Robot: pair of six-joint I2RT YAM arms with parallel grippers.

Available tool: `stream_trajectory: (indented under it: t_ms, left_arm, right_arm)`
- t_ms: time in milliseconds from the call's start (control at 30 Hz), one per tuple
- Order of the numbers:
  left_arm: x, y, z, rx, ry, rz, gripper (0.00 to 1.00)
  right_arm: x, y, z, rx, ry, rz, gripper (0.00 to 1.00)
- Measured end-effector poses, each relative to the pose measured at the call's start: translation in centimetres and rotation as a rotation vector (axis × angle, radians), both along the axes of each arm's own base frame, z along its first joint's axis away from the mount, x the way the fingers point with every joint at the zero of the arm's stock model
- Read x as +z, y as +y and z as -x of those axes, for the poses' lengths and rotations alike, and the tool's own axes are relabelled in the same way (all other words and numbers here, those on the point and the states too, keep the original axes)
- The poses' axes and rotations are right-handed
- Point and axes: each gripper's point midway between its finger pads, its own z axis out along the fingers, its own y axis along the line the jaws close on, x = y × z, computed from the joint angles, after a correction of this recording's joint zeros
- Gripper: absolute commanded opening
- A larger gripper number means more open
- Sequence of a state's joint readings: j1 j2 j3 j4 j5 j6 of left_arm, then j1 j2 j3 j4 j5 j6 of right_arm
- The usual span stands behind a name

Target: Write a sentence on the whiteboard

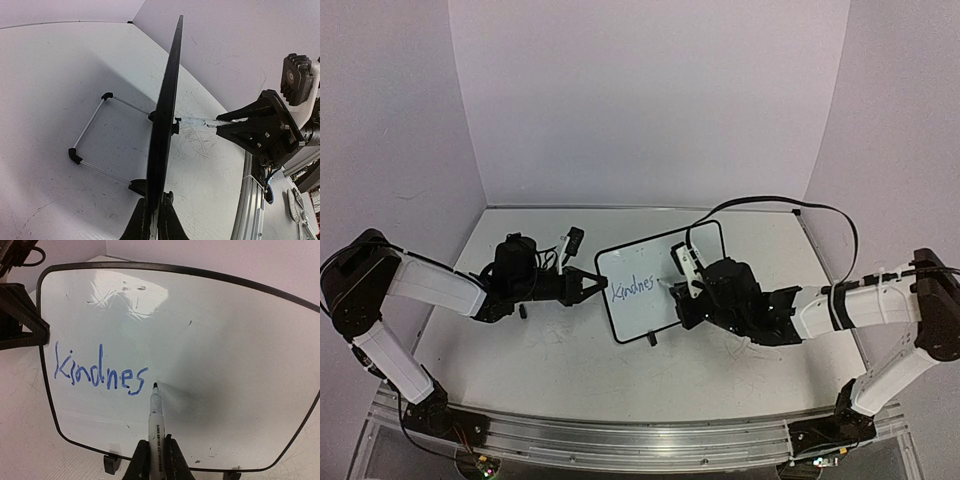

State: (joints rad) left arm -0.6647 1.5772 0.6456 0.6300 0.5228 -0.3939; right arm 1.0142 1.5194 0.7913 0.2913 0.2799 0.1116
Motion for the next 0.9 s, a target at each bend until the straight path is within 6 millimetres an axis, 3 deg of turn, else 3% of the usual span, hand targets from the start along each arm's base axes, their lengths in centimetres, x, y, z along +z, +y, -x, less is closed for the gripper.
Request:
stream_trajectory:
  t_ms: [900]
  left_arm:
    - [-0.03,0.02,-0.02,0.001,0.001,-0.001,0.0]
  right_arm:
    - [0.22,0.81,-0.61,-0.001,-0.015,0.001,0.0]
